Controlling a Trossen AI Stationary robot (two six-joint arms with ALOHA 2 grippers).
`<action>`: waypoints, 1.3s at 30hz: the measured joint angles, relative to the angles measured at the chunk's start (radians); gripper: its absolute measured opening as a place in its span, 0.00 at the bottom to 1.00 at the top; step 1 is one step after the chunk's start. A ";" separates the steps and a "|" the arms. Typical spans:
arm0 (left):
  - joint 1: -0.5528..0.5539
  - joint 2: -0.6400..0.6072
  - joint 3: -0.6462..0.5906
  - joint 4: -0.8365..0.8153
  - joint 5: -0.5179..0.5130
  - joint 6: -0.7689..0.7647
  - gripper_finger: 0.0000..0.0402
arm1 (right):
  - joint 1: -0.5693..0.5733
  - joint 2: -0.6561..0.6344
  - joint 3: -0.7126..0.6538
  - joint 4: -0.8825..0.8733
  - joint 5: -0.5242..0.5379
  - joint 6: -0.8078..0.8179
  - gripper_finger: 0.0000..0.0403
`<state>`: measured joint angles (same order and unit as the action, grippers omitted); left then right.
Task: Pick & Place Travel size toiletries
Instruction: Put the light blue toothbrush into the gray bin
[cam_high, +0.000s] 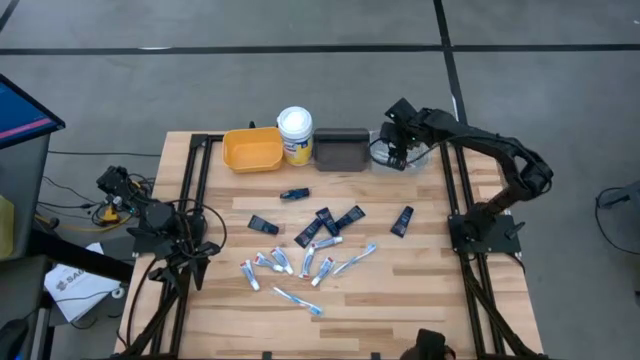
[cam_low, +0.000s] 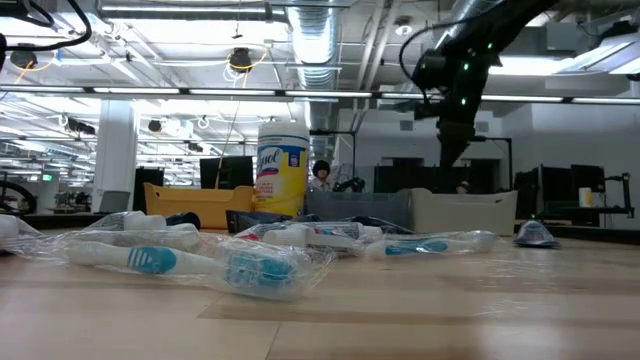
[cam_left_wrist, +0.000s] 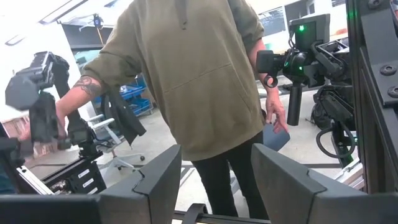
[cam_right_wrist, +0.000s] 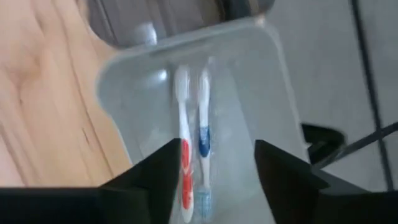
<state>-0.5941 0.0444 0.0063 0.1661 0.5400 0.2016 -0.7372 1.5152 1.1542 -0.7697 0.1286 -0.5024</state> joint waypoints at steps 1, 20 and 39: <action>0.000 0.000 0.000 0.000 0.000 0.000 0.48 | 0.011 -0.020 0.000 -0.001 -0.012 0.003 0.55; 0.000 0.000 0.000 0.000 0.000 0.000 0.48 | 0.674 -0.104 0.001 -0.042 -0.285 -0.003 0.55; 0.000 0.003 0.000 -0.001 0.000 0.000 0.48 | 0.907 0.308 0.000 -0.030 -0.212 0.015 0.54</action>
<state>-0.5941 0.0479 0.0063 0.1652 0.5400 0.2016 0.1698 1.8229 1.1545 -0.8001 -0.0831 -0.4872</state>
